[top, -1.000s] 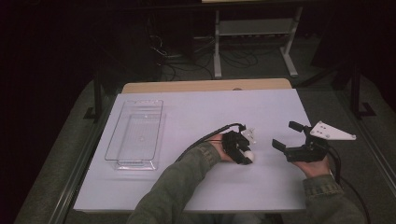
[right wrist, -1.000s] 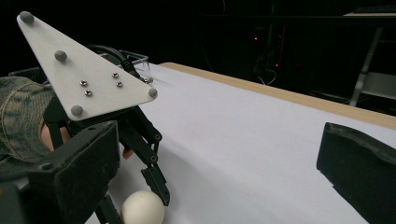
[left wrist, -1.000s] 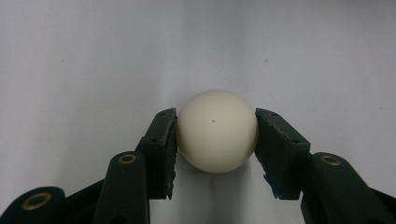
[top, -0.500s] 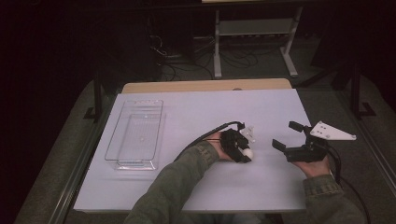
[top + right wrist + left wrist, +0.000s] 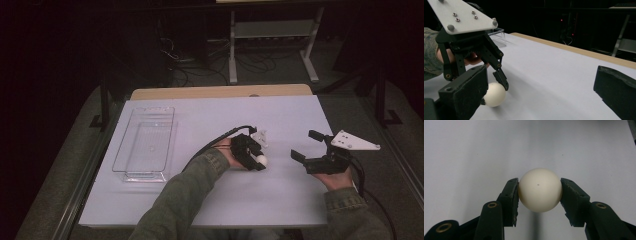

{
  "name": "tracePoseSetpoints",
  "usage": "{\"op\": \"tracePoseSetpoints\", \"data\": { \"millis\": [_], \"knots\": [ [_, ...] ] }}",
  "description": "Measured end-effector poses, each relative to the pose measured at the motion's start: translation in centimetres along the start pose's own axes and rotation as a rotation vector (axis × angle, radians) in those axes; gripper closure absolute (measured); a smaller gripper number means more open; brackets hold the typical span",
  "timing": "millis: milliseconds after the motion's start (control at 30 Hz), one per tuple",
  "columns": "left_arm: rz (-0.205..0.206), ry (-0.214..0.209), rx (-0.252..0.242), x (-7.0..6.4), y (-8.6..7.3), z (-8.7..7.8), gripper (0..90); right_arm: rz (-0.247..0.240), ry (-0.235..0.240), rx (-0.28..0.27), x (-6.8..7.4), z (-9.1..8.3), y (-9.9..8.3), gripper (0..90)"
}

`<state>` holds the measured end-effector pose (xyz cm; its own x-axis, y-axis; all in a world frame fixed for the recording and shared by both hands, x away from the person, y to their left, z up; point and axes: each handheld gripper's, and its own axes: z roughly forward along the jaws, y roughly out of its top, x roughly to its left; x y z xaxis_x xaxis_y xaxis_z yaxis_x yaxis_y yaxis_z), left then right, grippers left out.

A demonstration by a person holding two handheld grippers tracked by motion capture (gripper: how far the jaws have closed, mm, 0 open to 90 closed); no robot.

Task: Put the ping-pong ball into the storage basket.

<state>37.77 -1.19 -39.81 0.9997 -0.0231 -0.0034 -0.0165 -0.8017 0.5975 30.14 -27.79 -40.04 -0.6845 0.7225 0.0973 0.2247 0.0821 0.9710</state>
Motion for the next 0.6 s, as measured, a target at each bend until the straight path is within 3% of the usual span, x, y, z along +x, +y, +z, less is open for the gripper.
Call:
{"op": "tracePoseSetpoints", "data": {
  "millis": [600],
  "knots": [
    [-0.014, 0.023, -0.035, 0.1, -0.2, -2.6, 50.7, -0.001, 0.001, 0.001, 0.0, 0.0, 0.0, 0.0]
  ]
}}
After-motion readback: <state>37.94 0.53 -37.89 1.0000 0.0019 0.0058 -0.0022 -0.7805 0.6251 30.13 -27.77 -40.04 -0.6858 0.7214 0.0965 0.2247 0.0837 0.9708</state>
